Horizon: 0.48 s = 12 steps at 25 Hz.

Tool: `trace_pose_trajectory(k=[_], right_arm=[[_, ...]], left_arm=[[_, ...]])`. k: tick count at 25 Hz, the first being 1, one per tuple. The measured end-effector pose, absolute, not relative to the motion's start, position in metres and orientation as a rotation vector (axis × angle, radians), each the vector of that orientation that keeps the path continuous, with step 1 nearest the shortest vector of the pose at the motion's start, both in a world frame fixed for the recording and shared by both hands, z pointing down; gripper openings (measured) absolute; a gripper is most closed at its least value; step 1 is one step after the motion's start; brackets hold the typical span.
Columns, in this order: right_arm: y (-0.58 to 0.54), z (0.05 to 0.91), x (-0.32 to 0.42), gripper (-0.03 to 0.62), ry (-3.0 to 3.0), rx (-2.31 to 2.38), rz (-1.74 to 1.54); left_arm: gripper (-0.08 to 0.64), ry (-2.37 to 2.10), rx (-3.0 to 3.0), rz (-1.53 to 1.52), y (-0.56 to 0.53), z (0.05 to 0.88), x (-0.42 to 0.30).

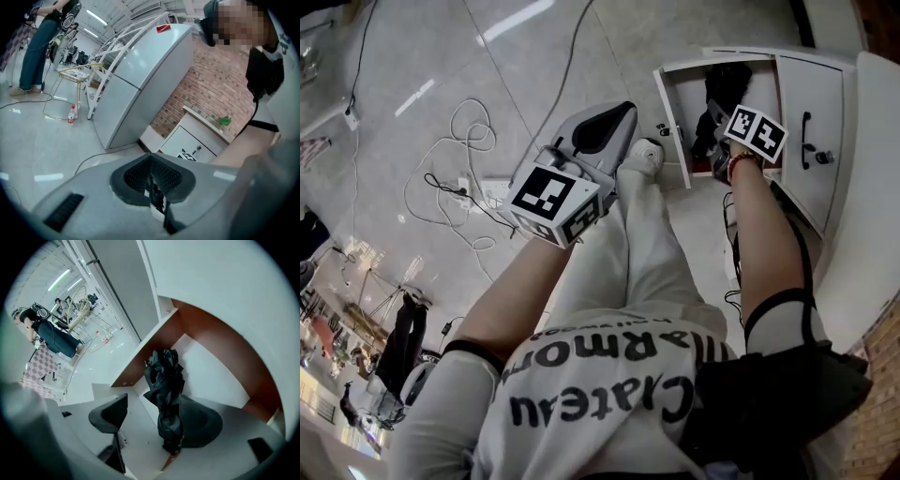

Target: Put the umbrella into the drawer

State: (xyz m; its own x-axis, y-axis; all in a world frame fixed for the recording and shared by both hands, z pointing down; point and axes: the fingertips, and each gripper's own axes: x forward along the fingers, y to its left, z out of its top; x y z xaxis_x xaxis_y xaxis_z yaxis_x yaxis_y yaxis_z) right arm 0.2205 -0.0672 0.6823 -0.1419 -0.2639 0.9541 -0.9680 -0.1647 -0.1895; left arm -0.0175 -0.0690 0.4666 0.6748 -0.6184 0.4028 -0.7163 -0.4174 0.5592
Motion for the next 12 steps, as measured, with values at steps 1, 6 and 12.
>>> trace_pose_trajectory(k=[1, 6, 12], right_arm=[[-0.069, 0.672, 0.218, 0.301, -1.444, 1.451, 1.351], [-0.080, 0.609, 0.196, 0.298, -1.554, 1.442, 1.379], [-0.078, 0.529, 0.161, 0.185, -1.717, 1.385, 1.446]], left_arm=[[0.015, -1.014, 2.170, 0.174, -0.070, 0.457, -0.015], [0.015, -1.011, 2.262, 0.146, -0.090, 0.401, -0.009], [0.015, -1.012, 2.198, 0.055, -0.108, 0.347, -0.008]])
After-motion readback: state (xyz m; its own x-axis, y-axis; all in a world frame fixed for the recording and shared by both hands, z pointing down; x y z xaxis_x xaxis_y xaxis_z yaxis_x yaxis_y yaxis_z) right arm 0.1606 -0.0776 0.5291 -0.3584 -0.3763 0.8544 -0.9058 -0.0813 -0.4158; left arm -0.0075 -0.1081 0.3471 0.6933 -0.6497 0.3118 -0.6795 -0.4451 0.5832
